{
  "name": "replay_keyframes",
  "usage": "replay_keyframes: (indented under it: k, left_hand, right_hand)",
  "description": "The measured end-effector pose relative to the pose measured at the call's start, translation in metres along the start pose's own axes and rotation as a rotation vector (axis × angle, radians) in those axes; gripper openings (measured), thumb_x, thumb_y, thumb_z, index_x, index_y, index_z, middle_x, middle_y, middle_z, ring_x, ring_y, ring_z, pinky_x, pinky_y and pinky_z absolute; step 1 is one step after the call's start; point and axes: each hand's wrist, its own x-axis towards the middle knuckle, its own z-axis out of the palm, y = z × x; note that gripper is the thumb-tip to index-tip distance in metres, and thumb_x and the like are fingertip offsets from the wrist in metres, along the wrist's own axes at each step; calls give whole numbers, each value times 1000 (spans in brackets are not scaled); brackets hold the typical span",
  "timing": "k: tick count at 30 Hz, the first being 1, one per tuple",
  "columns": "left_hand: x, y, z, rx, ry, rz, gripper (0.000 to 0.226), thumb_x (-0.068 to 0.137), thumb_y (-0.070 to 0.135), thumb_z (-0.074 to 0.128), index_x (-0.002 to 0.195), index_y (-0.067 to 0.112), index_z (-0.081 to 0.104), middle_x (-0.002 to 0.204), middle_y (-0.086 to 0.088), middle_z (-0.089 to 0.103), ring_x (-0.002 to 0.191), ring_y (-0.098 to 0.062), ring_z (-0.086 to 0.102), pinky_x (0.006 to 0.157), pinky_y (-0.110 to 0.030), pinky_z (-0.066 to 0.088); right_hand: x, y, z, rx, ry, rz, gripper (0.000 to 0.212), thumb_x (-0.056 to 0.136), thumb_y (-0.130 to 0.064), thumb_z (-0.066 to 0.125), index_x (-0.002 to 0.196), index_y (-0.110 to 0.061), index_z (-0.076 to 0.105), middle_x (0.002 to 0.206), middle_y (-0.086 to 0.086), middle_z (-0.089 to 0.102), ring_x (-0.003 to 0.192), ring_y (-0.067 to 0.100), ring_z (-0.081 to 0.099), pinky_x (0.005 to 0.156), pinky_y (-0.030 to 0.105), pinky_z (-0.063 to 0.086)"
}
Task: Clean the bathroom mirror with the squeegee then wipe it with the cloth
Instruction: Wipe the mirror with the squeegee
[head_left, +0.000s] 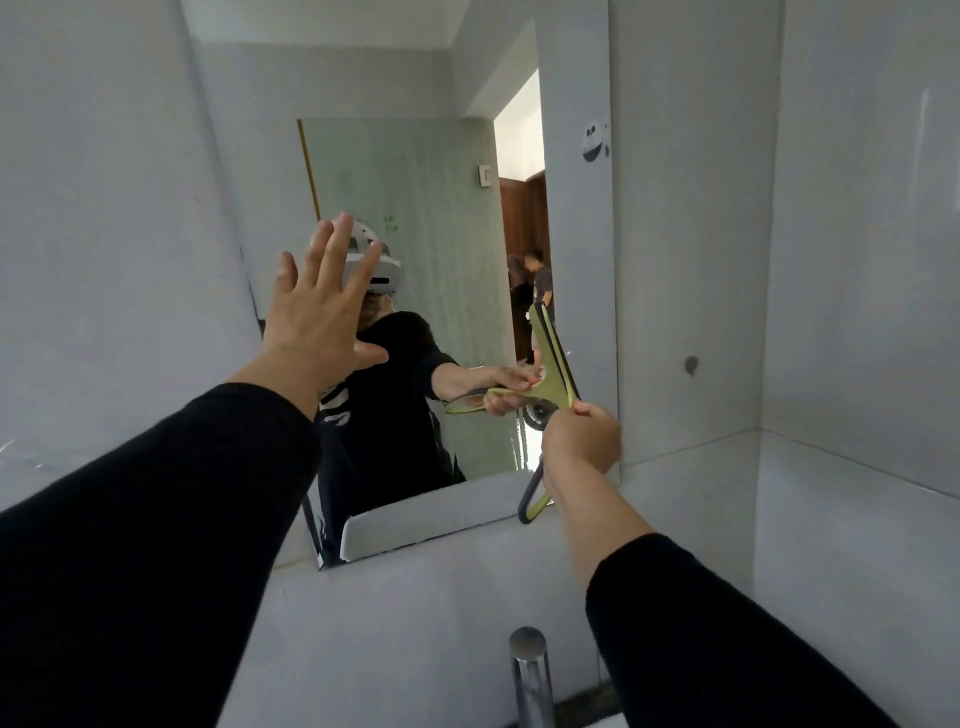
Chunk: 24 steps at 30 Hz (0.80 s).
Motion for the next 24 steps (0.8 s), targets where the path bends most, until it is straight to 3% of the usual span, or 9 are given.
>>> replay_keyframes:
  k: [7, 10, 14, 19, 24]
  left_hand:
    - [-22, -6, 1, -50, 16, -30, 113, 64, 51, 76, 151, 23, 10, 160, -11, -3, 147, -29, -2, 115, -59, 8]
    - [-40, -19, 3, -18, 3, -52, 111, 67, 49, 74, 152, 23, 6, 160, -10, -5, 147, -28, -3, 114, -59, 6]
    - [-54, -40, 4, 21, -40, -73, 105, 75, 49, 70, 152, 24, 2, 160, -9, -6, 147, -28, -3, 115, -57, 7]
    - [-52, -48, -1, 6, -94, -58, 86, 89, 41, 57, 152, 28, 1, 161, -3, -12, 148, -22, -5, 118, -48, 12]
    - [-53, -50, -6, -48, -97, -67, 68, 98, 33, 44, 152, 28, 3, 161, -2, -12, 148, -22, -5, 119, -48, 10]
  right_hand:
    - [-38, 7, 3, -74, -109, -91, 27, 94, -4, 46, 110, -7, 68, 112, 8, 68, 98, 24, 64, 70, 25, 43]
    - [-58, 13, 11, -79, -138, -130, 25, 95, -6, 47, 110, -10, 67, 111, 7, 68, 93, 20, 62, 73, 26, 46]
    - [-88, 23, 28, -116, -196, -171, 30, 96, -8, 45, 120, -13, 65, 117, 4, 67, 105, 20, 63, 73, 21, 43]
    - [-98, 28, 33, -164, -191, -215, 31, 96, -7, 45, 121, -12, 63, 117, 6, 67, 107, 22, 62, 74, 21, 38]
    - [-122, 37, 38, -243, -309, -320, 30, 97, -8, 44, 119, -14, 63, 112, 3, 67, 102, 18, 62, 72, 20, 40]
